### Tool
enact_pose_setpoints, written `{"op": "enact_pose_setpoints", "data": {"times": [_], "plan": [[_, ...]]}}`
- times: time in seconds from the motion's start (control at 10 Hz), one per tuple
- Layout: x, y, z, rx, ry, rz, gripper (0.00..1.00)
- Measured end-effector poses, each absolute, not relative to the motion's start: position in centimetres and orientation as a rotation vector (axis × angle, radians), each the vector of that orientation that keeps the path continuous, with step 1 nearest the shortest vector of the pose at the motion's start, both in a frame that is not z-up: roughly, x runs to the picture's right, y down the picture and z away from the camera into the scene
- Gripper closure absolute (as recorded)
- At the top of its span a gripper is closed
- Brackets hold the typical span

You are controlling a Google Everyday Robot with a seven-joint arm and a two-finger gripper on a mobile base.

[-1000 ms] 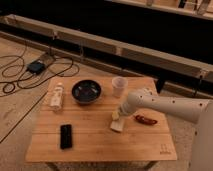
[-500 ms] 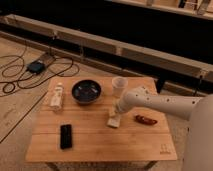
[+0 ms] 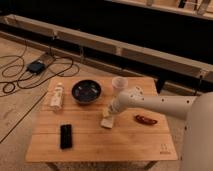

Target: Wipe the white sponge on the table

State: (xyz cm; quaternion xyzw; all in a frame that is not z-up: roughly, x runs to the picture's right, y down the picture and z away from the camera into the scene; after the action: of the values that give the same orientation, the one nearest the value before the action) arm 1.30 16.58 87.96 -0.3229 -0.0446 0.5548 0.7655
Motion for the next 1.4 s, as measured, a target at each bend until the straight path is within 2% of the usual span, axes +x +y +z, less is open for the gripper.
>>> {"op": "enact_pose_setpoints", "data": {"times": [0.7,1.0,1.4], "plan": [[0.5,20.6,84.6,-0.783,-0.146,1.225,1.00],[3.9,22.6,82.8,-0.761,-0.136,1.258,1.00],[9.6,22.8,83.0,-0.679,-0.088,1.325,1.00]]}}
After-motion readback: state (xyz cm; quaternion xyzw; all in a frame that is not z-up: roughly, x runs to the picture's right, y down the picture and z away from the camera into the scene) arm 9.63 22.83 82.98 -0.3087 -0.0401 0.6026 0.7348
